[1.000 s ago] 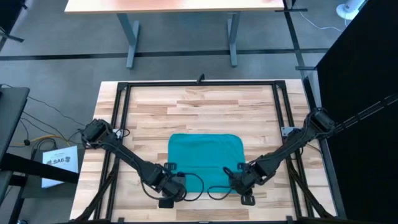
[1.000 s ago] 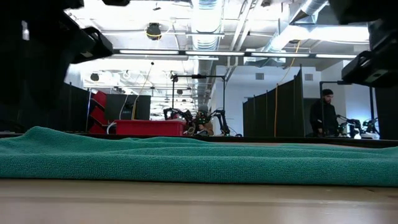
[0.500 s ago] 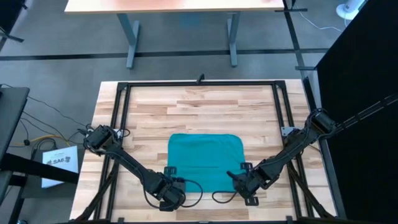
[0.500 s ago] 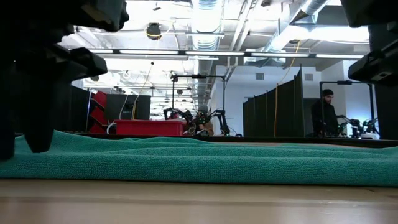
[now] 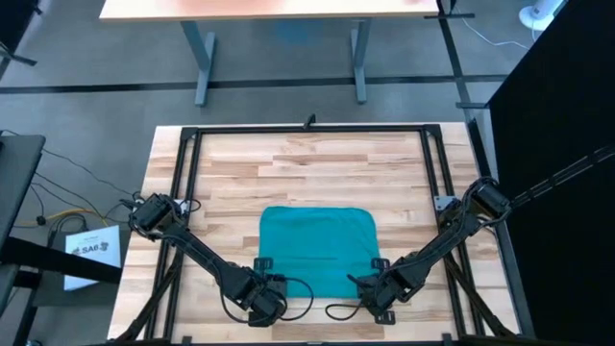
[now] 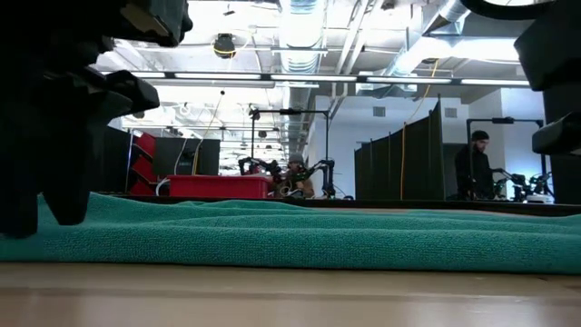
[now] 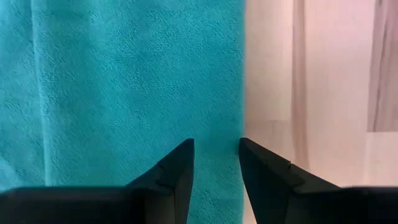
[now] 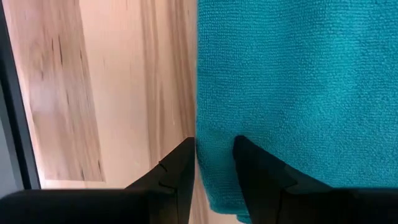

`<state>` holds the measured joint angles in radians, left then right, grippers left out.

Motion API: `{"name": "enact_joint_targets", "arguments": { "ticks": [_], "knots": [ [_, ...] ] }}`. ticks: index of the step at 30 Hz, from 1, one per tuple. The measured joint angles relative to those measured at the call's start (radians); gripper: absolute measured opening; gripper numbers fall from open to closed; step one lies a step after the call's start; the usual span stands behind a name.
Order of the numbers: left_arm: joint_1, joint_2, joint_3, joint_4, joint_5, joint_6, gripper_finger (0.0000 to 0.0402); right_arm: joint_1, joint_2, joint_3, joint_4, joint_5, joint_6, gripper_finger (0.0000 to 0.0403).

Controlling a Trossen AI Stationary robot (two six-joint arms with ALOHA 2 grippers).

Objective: Roll towel
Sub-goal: Roll the blue towel

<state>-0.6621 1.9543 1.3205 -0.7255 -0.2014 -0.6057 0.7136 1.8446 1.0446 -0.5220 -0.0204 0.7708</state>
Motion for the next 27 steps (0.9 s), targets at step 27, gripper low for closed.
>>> {"name": "enact_joint_targets", "arguments": {
  "ticks": [27],
  "knots": [
    [-0.020,0.010,-0.058,0.064,-0.028,-0.012,0.0009,-0.004,0.002,-0.005,0.004,-0.013,0.015,0.0039]
  ]
}}
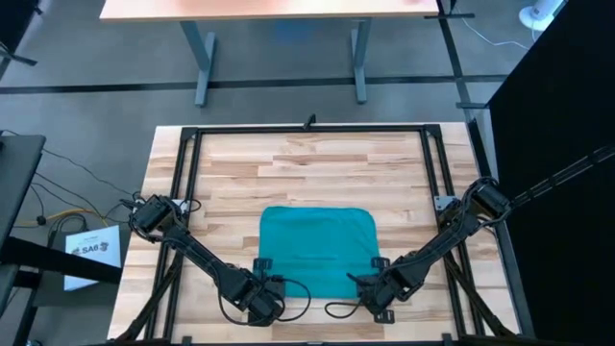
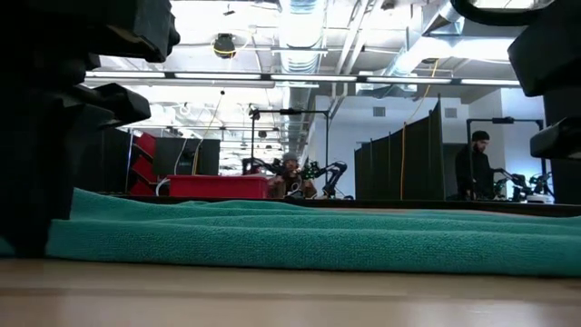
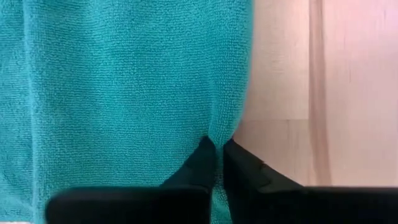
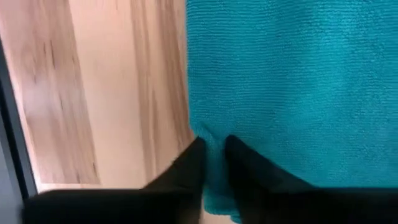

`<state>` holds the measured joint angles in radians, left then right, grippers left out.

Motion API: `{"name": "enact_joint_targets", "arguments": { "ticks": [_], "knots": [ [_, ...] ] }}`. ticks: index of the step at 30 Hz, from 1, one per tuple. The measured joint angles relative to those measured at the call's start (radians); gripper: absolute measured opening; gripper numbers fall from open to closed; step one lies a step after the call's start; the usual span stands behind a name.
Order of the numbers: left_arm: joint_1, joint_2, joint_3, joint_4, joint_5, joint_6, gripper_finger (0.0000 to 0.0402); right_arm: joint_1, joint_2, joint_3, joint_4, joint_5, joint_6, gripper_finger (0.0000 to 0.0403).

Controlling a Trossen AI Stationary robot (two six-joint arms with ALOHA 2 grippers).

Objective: Roll towel
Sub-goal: Roll the blue towel

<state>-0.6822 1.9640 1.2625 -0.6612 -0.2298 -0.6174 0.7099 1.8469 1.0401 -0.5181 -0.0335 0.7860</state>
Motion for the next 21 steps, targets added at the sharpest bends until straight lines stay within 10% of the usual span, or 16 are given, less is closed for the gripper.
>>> {"name": "enact_joint_targets", "arguments": {
  "ticks": [21],
  "knots": [
    [-0.005,-0.086,-0.002,0.016,0.135,-0.102,0.0002,0.011,-0.173,-0.003,-0.053,-0.046,0.134,0.0000]
  ]
}}
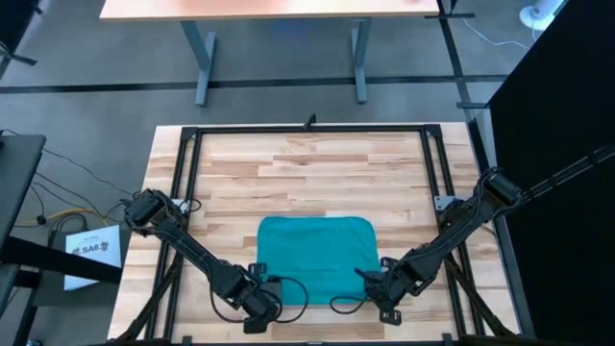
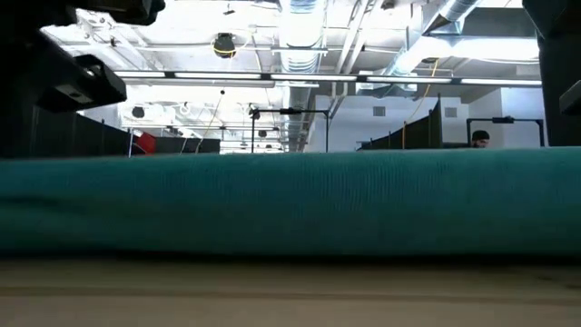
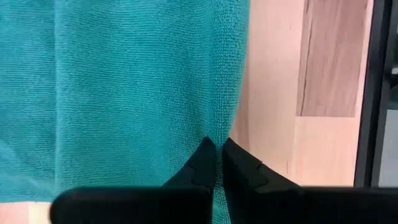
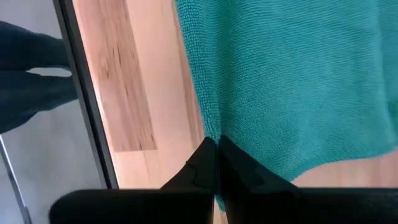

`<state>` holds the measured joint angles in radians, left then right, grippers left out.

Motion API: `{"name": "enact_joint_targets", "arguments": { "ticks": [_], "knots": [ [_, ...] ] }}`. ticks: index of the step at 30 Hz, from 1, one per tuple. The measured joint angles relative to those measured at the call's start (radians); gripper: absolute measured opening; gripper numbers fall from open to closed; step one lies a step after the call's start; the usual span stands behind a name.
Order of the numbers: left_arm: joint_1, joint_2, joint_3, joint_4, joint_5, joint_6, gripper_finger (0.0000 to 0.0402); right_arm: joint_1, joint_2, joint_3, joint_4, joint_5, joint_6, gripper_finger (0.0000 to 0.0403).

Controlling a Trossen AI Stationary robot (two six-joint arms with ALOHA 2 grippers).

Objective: Roll towel
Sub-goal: Roll the blue towel

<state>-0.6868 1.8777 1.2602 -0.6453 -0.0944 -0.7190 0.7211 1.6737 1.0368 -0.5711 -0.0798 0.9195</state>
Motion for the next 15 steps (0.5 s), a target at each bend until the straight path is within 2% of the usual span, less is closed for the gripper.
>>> {"name": "enact_joint_targets", "arguments": {
  "ticks": [9,15],
  "knots": [
    [0.070,-0.081,0.000,-0.075,0.024,0.028,0.0002,-0.043,-0.003,0.001,-0.063,0.005,-0.003,0.0000],
    [0.113,-0.098,0.001,-0.141,0.026,0.116,0.0002,-0.085,-0.006,0.002,-0.118,0.007,-0.004,0.0000]
  ]
}}
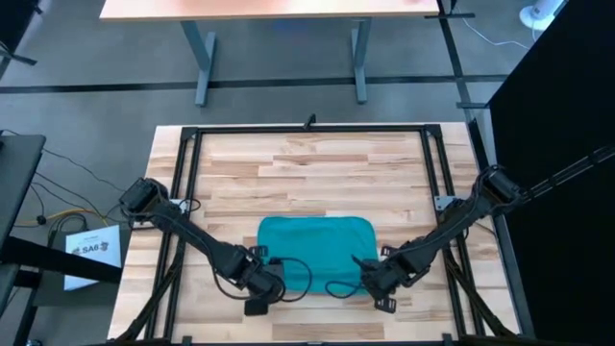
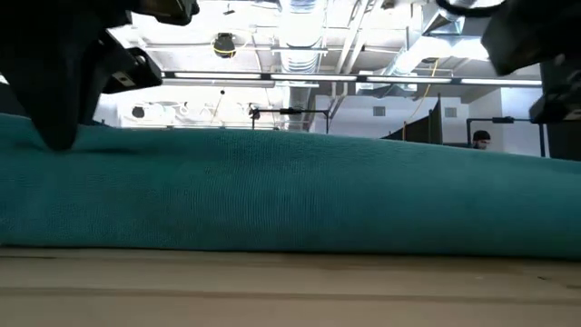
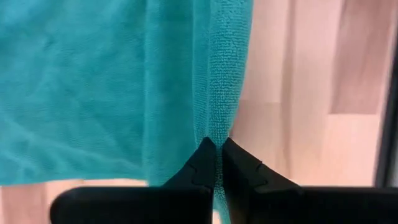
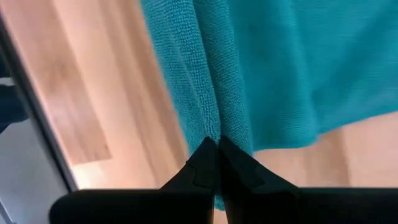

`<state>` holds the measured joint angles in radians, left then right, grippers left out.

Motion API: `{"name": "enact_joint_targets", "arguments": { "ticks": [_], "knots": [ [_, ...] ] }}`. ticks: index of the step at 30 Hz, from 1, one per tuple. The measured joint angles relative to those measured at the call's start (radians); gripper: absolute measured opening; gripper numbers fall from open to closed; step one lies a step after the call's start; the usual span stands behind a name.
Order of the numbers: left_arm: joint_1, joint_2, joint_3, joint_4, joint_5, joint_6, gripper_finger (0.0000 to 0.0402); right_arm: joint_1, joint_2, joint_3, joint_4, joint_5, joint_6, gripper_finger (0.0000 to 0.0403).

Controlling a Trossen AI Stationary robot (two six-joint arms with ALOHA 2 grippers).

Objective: Roll towel
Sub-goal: Roll the blue towel

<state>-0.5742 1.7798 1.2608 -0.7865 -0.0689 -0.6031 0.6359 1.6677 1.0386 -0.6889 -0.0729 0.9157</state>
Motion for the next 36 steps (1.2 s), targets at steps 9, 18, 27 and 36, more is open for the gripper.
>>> {"name": "enact_joint_targets", "arguments": {
  "ticks": [9,18,27,36],
  "knots": [
    [0.052,0.003,-0.025,0.002,0.001,0.115,0.0002,-0.078,-0.029,0.002,-0.107,0.004,-0.072,0.0000],
    [0.111,0.003,-0.146,0.120,0.041,0.176,0.0002,-0.170,-0.029,-0.030,-0.096,-0.012,-0.173,0.0000],
    [0.132,0.003,-0.147,0.122,0.009,0.200,0.0034,-0.189,-0.029,-0.092,-0.078,-0.032,-0.168,0.0025],
    [0.142,-0.016,-0.083,-0.035,-0.032,0.205,0.0121,-0.162,-0.043,-0.080,-0.172,0.014,-0.201,0.0068]
  ]
}}
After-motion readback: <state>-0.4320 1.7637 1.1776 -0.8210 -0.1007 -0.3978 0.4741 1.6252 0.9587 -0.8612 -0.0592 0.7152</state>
